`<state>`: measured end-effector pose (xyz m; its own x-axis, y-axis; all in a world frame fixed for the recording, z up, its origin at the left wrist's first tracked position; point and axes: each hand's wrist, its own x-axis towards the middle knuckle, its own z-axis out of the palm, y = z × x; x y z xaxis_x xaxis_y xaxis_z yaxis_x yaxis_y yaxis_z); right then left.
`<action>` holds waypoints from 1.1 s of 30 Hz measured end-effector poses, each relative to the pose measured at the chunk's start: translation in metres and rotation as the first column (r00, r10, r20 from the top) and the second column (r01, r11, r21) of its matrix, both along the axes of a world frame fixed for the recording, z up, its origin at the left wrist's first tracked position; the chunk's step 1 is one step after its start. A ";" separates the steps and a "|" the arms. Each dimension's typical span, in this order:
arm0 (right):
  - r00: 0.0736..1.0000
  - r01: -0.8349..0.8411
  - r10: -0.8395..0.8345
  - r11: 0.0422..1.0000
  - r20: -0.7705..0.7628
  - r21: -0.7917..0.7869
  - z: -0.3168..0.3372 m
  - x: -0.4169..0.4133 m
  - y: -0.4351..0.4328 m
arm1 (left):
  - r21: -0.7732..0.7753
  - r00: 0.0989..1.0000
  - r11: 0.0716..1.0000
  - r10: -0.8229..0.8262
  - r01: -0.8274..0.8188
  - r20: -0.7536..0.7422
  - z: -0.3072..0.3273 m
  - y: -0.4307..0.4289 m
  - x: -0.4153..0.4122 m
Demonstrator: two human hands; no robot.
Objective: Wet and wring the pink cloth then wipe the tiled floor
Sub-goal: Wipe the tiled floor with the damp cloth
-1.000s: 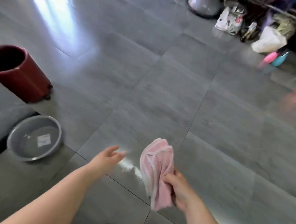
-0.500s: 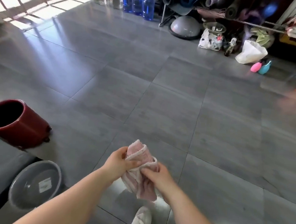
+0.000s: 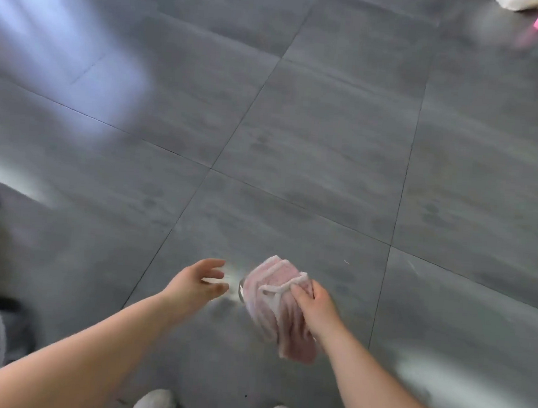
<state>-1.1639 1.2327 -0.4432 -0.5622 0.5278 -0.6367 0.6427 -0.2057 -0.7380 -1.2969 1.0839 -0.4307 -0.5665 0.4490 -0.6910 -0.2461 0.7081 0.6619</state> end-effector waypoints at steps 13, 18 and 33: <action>0.965 -0.187 0.092 0.896 0.245 0.403 -0.233 -0.005 0.045 | -0.539 0.716 0.734 -0.628 0.413 -0.307 -0.242 -0.038 -0.062; 0.771 -0.634 0.415 0.571 0.483 0.521 -0.270 -0.012 0.017 | -0.638 0.695 0.654 -0.675 0.407 -0.248 -0.262 -0.063 -0.061; 0.615 -0.622 0.592 -0.043 0.522 0.782 -0.305 -0.059 -0.028 | -0.658 0.677 0.583 -0.721 0.477 -0.149 -0.270 -0.065 -0.070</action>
